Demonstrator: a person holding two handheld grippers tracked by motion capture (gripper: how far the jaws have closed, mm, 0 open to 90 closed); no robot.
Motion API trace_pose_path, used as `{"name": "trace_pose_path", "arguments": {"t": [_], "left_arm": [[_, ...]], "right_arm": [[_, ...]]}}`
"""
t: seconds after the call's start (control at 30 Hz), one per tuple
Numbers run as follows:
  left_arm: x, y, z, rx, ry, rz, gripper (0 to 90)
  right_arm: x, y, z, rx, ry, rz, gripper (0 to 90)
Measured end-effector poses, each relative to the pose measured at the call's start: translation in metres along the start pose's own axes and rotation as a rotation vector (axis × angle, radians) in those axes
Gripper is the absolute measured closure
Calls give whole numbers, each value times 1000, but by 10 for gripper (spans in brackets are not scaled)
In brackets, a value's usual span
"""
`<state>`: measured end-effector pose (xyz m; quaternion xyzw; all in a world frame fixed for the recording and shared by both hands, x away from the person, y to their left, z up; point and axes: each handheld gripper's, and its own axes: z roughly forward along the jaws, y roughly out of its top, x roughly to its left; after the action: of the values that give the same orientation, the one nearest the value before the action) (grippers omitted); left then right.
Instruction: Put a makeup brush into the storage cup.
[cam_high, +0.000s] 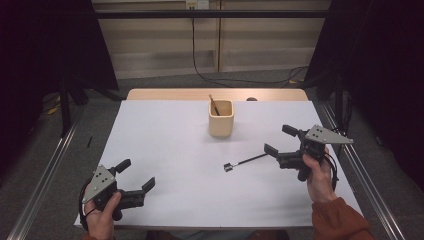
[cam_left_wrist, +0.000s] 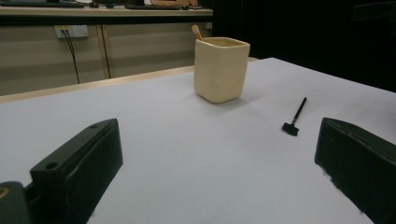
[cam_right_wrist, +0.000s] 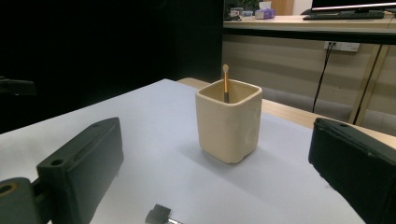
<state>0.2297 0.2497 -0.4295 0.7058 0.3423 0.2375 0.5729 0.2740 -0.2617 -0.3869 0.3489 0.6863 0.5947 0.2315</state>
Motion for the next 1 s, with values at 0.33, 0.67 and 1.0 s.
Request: {"name": "trace_pose_path", "arguments": {"t": [0.33, 0.67, 1.0], "left_arm": [[1, 0, 0, -3, 1, 3, 11], [1, 0, 0, -4, 4, 3, 12], [2, 0, 0, -5, 2, 1, 11]], "right_arm": [[-3, 11, 16, -2, -2, -22, 21], [-8, 23, 36, 10, -17, -40, 21], [-11, 32, 55, 3, 0, -40, 20]]}}
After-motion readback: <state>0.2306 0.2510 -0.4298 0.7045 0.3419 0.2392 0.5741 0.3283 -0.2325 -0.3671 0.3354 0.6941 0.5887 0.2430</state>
